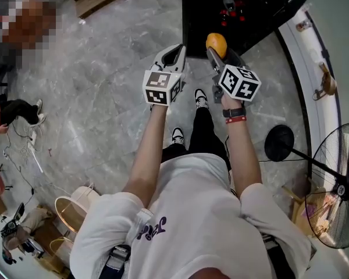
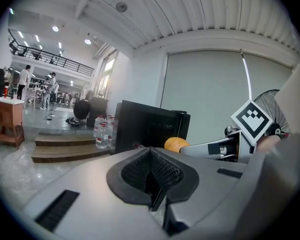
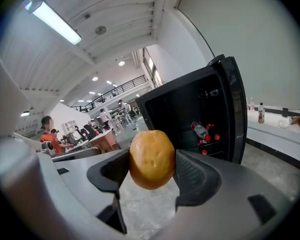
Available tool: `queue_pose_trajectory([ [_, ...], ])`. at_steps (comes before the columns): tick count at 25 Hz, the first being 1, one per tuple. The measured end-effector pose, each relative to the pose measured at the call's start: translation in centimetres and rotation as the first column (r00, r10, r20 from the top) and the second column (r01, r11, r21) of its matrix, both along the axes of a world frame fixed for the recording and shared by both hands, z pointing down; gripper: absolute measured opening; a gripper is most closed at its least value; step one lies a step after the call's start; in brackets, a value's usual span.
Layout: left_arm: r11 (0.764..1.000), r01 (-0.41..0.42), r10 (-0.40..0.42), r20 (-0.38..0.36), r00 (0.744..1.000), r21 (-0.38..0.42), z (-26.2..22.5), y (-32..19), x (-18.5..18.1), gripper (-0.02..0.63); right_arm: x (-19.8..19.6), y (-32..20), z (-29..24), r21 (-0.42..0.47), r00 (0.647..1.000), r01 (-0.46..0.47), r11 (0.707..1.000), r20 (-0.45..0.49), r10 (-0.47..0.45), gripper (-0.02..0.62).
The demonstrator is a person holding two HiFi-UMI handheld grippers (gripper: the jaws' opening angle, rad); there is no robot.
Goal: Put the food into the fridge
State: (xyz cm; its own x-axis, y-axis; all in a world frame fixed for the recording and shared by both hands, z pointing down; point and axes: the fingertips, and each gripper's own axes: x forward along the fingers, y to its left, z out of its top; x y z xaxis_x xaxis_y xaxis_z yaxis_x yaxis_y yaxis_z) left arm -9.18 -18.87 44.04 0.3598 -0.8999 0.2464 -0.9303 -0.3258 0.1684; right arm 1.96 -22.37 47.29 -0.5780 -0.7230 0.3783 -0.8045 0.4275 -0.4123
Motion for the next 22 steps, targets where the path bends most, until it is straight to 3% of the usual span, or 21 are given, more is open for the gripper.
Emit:
queue_pose_trajectory([
  [22,0.999,-0.022,0.022,0.006,1.0,-0.025,6.5,-3.4,-1.0,0.02,-0.4,-5.7,7.1,-0.04,0.998,0.025,0.999,-0.06,-0.027,0.302],
])
